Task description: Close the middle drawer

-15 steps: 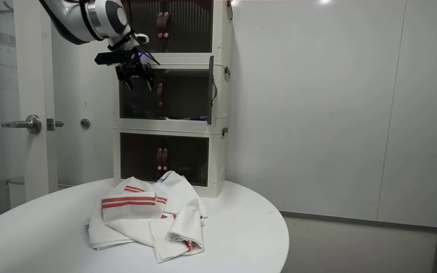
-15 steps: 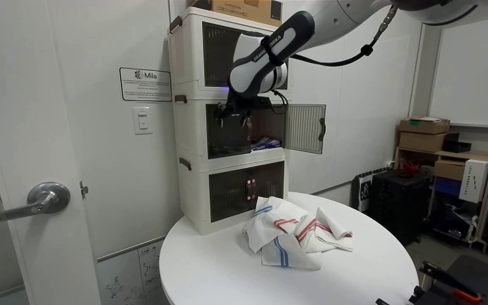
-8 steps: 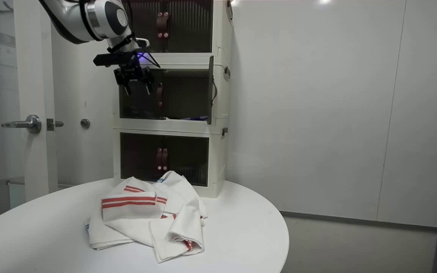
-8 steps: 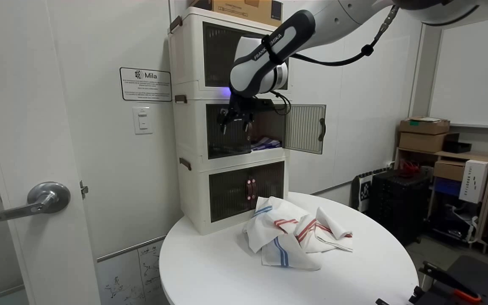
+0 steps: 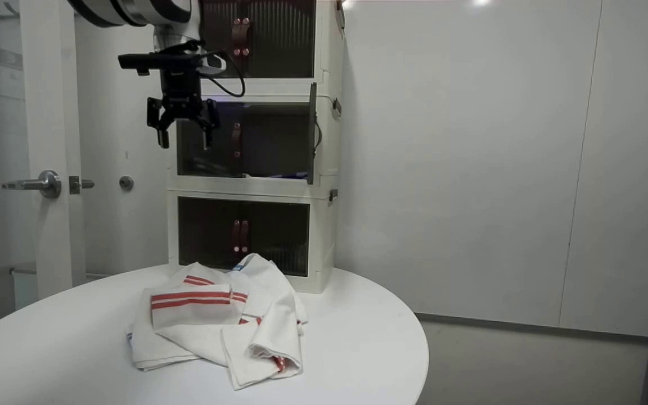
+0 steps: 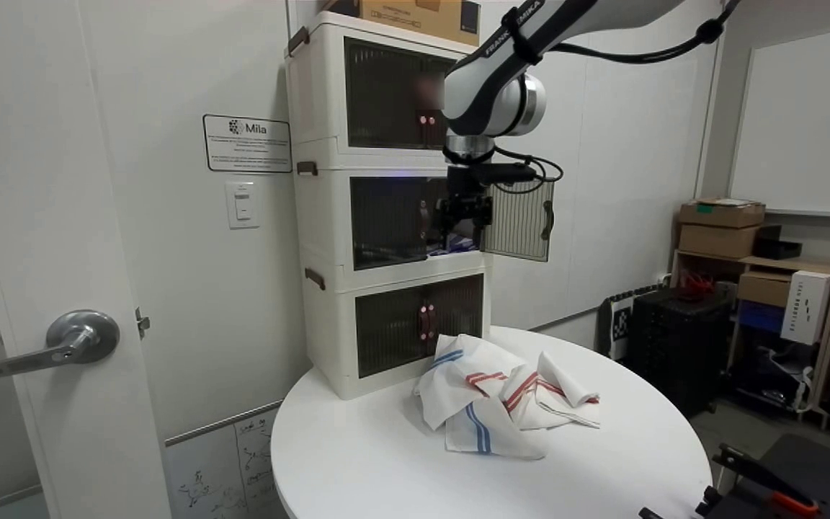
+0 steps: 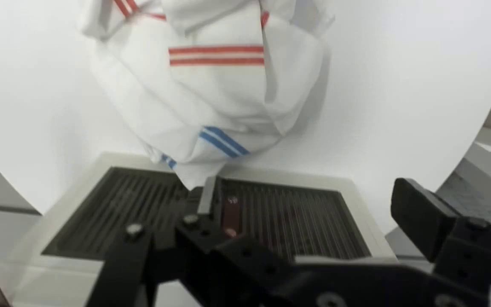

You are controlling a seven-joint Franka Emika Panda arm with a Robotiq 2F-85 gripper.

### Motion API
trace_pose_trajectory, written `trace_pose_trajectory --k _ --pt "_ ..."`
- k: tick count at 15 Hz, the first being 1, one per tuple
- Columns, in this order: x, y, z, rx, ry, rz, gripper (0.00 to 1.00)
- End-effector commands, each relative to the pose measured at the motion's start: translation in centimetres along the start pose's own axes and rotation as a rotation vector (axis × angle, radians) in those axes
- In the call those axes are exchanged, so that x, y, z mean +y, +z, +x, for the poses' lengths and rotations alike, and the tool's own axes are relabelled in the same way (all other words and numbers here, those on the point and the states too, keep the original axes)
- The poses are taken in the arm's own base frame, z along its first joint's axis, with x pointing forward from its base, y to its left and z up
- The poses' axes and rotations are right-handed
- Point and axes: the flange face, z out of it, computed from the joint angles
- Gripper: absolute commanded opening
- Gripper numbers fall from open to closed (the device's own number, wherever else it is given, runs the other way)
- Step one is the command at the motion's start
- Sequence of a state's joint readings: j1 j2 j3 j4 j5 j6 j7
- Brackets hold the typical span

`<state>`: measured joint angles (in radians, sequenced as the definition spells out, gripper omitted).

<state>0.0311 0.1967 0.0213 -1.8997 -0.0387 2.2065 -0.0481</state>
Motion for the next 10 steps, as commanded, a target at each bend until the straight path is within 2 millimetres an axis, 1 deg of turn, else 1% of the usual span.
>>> trace_pose_trajectory --k 1,4,7,8,9,10 --pt "2.2 -0.4 -8.1 -0.098 0.009 0.012 1.0" --pt "3.8 0.0 -13.6 -0.124 0.086 0.019 1.0" --pt "5.1 0.2 -17.8 -0.142 0.157 0.032 1.0" --pt "4.9 0.8 -14.6 -0.158 0.111 0.013 1.0" --pt "5.2 0.8 -16.0 -0.162 0.124 0.015 1.0" --pt "5.3 0.7 -16.8 -0.162 0.131 0.017 1.0"
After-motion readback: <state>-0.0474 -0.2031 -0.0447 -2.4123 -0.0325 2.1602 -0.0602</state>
